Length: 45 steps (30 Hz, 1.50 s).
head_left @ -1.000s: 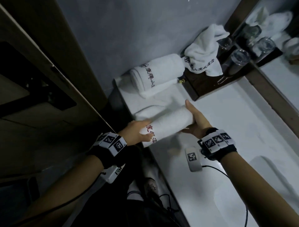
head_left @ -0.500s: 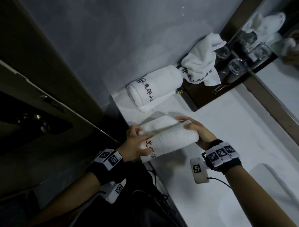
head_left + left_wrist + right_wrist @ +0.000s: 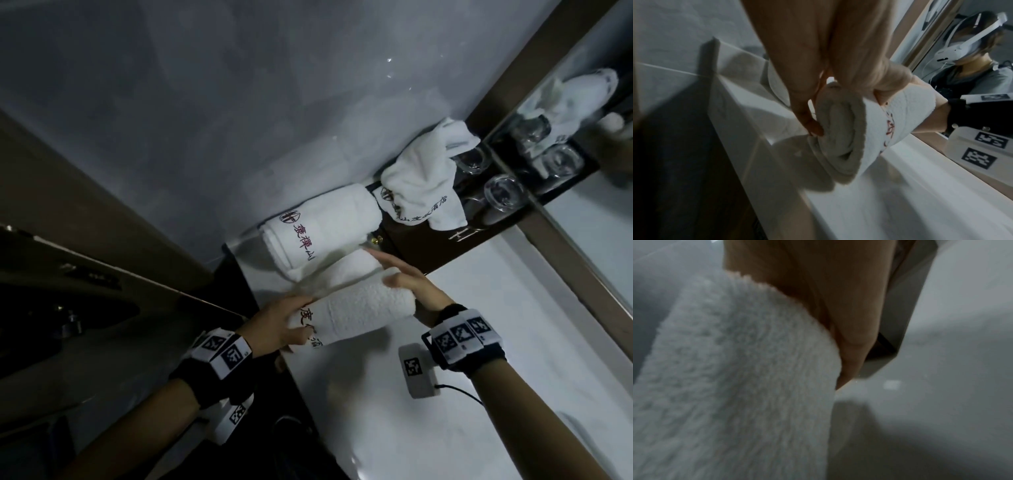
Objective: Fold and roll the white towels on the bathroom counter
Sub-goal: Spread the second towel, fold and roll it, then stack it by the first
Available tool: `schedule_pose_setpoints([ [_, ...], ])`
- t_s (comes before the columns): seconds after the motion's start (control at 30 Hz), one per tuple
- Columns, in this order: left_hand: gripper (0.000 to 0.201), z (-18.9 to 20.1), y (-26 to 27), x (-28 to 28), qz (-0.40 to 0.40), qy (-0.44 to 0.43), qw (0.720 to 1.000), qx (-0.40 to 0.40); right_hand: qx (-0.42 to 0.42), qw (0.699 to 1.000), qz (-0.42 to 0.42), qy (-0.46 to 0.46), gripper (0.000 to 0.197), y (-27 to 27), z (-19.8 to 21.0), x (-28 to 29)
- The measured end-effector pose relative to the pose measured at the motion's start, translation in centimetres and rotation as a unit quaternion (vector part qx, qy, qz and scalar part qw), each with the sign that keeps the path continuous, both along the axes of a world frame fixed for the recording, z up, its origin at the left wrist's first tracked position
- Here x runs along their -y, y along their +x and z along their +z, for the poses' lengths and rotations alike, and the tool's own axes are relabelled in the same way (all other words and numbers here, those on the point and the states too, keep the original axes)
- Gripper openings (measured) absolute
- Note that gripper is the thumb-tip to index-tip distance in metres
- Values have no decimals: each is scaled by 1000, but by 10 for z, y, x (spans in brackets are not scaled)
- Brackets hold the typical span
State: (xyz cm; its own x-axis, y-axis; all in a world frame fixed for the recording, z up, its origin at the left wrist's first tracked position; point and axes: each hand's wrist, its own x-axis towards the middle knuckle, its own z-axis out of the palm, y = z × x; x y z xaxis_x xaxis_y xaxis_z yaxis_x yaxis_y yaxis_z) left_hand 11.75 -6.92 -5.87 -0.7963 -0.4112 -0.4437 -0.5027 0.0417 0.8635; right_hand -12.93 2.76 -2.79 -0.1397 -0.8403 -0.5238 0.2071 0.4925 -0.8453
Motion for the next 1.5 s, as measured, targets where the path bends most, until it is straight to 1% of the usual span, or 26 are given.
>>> schedule_pose_setpoints([
  [0.07, 50, 3, 0, 4, 13, 52, 998, -13, 50, 998, -42, 5, 59, 3, -4, -1],
  [0.1, 49, 4, -1, 6, 12, 57, 998, -12, 79, 995, -60, 3, 57, 5, -7, -2],
  [0.13, 49, 5, -1, 9, 14, 56, 998, -16, 115, 990, -78, 0, 62, 6, -10, -4],
  [0.2, 54, 5, -2, 14, 38, 57, 997, -23, 198, 975, -102, -5, 85, 7, -18, -10],
  [0.23, 51, 5, -3, 16, 56, 53, 997, -26, 228, 968, -103, -12, 94, 8, -21, -13],
  [0.27, 43, 4, -4, 17, 77, 36, 996, -27, 236, 966, -103, -13, 95, 10, -25, -14],
  [0.3, 35, 4, -7, 18, 95, 3, 995, -18, 222, 969, -107, -5, 88, 14, -29, -14],
  [0.37, 24, 3, -12, 16, 115, -72, 991, 8, 162, 978, -128, 16, 67, 23, -34, -10],
  [0.43, 14, 3, -18, 8, 134, -119, 984, 14, 120, 977, -172, 29, 60, 32, -37, -4],
  [0.47, 10, 3, -21, 4, 148, -132, 980, 9, 119, 971, -206, 32, 59, 35, -38, -2],
  [0.5, 13, 2, -22, 0, 161, -138, 977, 2, 125, 962, -242, 34, 57, 38, -38, 0],
  [0.53, 21, 2, -23, -4, 169, -136, 976, -4, 130, 953, -270, 34, 55, 39, -39, 1],
  [0.6, 54, 3, -23, -12, 157, -121, 980, -13, 136, 944, -300, 33, 54, 39, -40, 0],
  [0.63, 71, 4, -22, -15, 136, -138, 981, -23, 140, 942, -305, 28, 55, 39, -40, -1],
  [0.67, 83, 4, -21, -18, 109, -185, 976, -32, 148, 940, -308, 21, 55, 38, -40, -2],
  [0.7, 88, 5, -20, -19, 84, -249, 964, -37, 157, 938, -309, 14, 54, 36, -40, -2],
  [0.77, 90, 6, -19, -17, 59, -353, 933, -30, 164, 936, -312, 15, 52, 34, -39, -1],
  [0.87, 90, 8, -23, -8, 15, -427, 904, -10, 133, 933, -330, 48, 49, 35, -41, 2],
  [0.97, 102, 6, -26, -3, -86, -526, 845, 33, 93, 924, -366, 63, 50, 40, -46, 8],
  [1.03, 107, 3, -28, -1, -105, -560, 821, 42, 89, 916, -386, 66, 52, 41, -45, 14],
  [1.1, 93, -1, -30, 1, -112, -587, 802, 17, 87, 912, -394, 67, 49, 43, -44, 21],
  [1.2, 60, -6, -33, 2, -138, -628, 766, -8, 68, 913, -396, 66, 47, 44, -47, 25],
  [1.3, 50, -7, -33, 4, -165, -636, 754, 4, 33, 924, -377, 63, 56, 42, -50, 21],
  [1.33, 46, -8, -33, 4, -169, -645, 745, 2, 21, 927, -368, 70, 60, 40, -51, 19],
  [1.43, 36, -12, -39, 9, -146, -699, 700, -29, 11, 935, -347, 74, 63, 35, -51, 16],
  [1.5, 29, -13, -46, 14, -121, -739, 660, -60, -7, 936, -344, 73, 68, 33, -51, 16],
])
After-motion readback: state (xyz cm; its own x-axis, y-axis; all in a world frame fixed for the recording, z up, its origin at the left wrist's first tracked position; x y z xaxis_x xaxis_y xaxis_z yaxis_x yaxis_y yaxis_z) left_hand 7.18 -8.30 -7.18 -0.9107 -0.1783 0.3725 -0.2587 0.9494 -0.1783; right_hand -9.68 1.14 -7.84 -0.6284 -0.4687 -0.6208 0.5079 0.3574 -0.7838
